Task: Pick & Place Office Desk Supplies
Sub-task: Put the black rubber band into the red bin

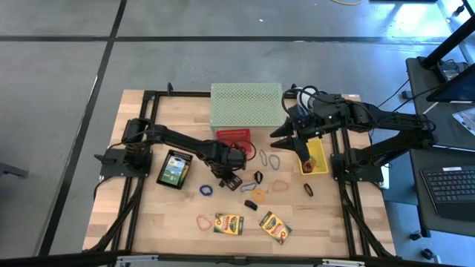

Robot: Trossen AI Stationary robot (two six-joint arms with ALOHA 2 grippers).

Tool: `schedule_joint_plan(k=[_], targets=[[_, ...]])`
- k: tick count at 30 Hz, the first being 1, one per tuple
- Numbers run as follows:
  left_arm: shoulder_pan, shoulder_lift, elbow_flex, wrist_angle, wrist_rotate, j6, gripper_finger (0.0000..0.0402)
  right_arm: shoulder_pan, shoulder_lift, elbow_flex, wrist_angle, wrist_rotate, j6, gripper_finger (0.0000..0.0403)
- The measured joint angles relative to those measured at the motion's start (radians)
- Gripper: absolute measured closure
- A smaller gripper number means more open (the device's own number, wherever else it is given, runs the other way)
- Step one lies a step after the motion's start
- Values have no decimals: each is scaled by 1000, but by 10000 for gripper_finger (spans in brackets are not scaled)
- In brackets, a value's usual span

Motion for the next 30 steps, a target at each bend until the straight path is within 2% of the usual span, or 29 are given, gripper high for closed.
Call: schedule_joint_plan(k=[15, 21, 30], targets=[[-13, 16, -11, -42, -70, 56, 263, 0, 0, 0, 37, 3, 23, 199], [-30, 63, -10, -42, -33, 67, 263, 0, 0, 0, 37, 2, 37, 199], [-34, 53, -14, -17, -12, 59, 270, 0, 0, 0, 48, 2, 63, 199]])
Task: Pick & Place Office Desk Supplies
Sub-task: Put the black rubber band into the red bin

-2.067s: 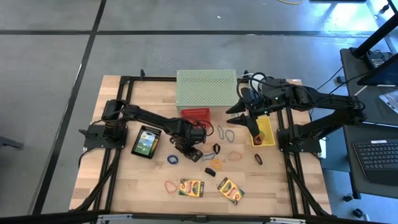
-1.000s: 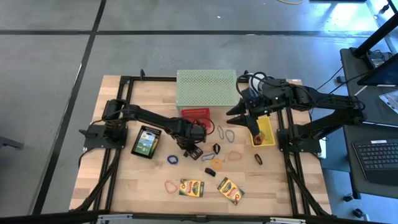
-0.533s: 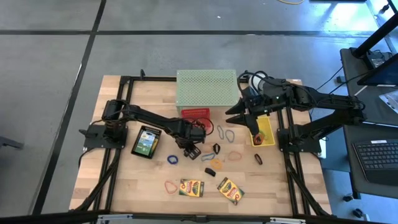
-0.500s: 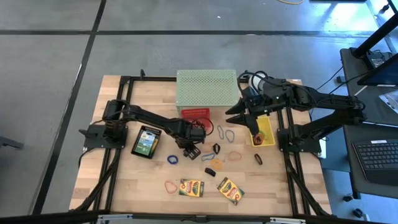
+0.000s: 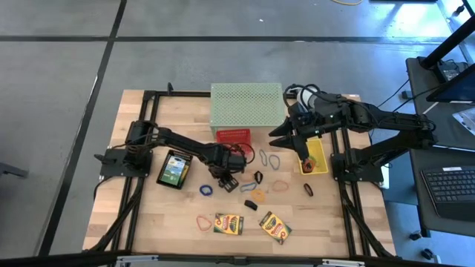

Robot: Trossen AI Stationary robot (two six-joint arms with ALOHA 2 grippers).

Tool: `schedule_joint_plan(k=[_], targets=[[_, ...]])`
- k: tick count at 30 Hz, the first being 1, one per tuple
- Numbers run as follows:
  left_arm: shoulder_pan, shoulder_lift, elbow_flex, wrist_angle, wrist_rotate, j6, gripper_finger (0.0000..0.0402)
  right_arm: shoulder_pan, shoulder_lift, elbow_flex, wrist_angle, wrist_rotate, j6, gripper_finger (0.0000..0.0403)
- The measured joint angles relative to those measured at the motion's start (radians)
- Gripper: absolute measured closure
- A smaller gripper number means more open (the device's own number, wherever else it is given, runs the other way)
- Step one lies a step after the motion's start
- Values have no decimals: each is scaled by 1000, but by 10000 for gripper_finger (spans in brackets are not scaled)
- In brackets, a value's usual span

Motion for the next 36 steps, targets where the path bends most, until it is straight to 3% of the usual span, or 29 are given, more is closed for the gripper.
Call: schedule_joint_plan(k=[4, 11, 23, 30, 36], targets=[[-6, 1, -1, 48, 29, -4, 300, 0, 0, 0, 5, 0, 10, 199], [-9, 12, -2, 115, 66, 16, 392, 0, 0, 0, 5, 0, 27, 199], [-11, -61, -1, 94, 104, 19, 398, 0, 0, 0, 4, 0, 27, 199], [16, -198, 0, 25, -24, 34, 398, 0, 0, 0, 4, -1, 26, 199], [159, -234, 0, 19, -85, 141, 398, 0, 0, 0, 10, -1, 23, 199]])
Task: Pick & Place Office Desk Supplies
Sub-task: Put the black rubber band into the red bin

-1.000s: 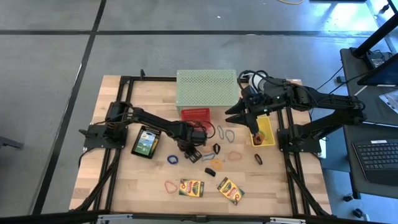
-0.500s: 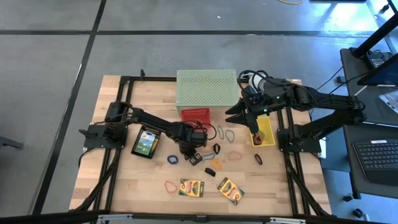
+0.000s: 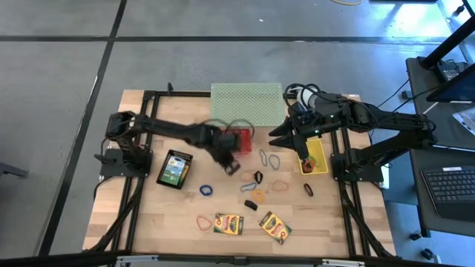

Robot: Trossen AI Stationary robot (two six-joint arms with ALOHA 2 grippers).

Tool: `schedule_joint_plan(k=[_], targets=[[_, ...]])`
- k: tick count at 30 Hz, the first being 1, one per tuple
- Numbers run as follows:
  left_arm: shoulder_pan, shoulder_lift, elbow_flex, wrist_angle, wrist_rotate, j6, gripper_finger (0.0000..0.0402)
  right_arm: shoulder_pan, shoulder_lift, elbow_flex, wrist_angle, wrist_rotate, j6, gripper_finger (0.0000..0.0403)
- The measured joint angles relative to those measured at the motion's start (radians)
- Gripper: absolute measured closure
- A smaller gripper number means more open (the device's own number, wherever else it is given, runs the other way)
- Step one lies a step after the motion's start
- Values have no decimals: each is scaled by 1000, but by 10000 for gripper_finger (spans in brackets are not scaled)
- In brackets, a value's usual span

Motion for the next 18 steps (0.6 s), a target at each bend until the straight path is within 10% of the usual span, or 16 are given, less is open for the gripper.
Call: schedule_joint_plan(k=[18], targets=[[210, 76, 0, 40, 23, 209, 398, 0, 0, 0, 16, 0, 3, 199]])
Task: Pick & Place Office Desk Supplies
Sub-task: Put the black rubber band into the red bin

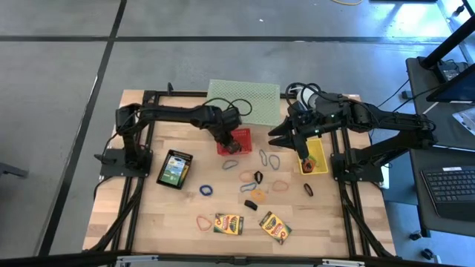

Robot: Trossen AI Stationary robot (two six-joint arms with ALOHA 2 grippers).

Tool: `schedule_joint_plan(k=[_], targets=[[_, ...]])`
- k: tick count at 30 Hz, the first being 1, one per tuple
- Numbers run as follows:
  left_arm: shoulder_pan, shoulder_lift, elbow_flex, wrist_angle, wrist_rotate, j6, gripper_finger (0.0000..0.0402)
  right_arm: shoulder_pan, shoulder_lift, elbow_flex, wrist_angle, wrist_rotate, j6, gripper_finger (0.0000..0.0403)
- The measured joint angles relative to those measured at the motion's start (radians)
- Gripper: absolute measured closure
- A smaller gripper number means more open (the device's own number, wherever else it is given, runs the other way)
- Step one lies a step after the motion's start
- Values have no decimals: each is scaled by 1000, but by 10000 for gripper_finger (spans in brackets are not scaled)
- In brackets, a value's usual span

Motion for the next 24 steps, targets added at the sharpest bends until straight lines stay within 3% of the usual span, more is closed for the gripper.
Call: schedule_joint_plan(k=[24], targets=[[-79, 33, 0, 23, -93, 18, 398, 0, 0, 0, 30, 9, 20, 199]])
